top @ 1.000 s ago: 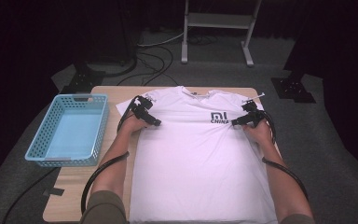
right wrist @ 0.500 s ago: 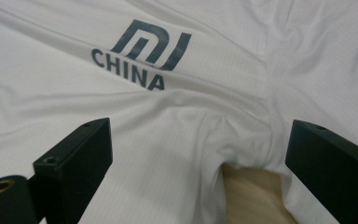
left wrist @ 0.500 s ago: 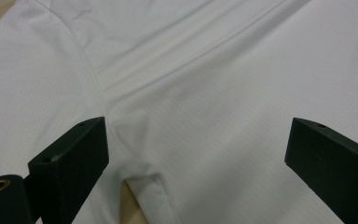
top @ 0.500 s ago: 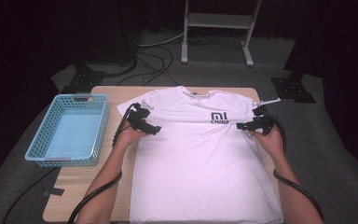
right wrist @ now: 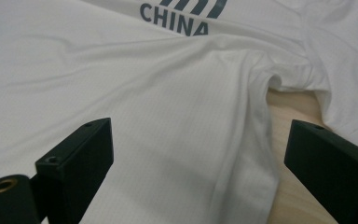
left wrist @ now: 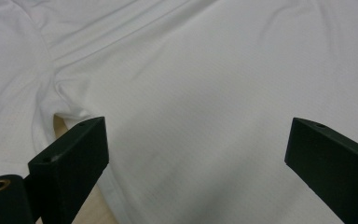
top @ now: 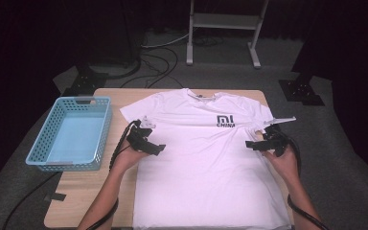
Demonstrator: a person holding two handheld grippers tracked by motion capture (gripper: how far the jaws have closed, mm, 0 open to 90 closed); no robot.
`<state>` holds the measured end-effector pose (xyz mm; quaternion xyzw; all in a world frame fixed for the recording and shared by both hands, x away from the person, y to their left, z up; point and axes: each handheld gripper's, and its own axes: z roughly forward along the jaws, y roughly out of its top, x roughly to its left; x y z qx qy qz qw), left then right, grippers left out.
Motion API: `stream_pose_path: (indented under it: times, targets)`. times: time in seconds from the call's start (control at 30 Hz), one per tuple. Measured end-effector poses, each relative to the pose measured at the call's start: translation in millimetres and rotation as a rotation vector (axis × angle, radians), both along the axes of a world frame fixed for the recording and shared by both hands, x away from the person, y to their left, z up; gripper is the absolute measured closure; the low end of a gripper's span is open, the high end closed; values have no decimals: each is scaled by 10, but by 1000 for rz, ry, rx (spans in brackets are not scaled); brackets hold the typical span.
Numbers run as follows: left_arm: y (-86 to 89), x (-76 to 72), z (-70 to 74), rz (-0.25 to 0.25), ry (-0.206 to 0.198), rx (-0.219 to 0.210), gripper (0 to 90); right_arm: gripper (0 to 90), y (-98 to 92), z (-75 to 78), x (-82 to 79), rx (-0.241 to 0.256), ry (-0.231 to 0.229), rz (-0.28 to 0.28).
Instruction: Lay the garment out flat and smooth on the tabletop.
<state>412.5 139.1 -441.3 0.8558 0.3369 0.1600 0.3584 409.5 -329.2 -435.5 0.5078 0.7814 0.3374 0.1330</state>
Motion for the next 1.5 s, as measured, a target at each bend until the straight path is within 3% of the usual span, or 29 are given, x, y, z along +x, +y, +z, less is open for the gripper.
stream_pose_path:
  times: [0.13, 0.53, 0.9, 1.03, 1.5]
  targets:
    - [12, -63, -30, -2, 4, -14, 51, 78, 24, -59, -87, 5, 3, 12]
    - [-22, -179, -41, -35, 15, 11, 51, 79, -38, -168, -240, 38, -10, 42]
    - [-21, -282, -38, -45, 23, 13, 51, 78, -88, -159, -385, 53, -25, 56]
    - [12, -333, -36, -56, 30, 38, 50, 79, -75, -177, -453, 53, -26, 76]
    - [53, -499, -65, -73, 35, 9, 49, 79, -134, -259, -697, 47, -34, 79]
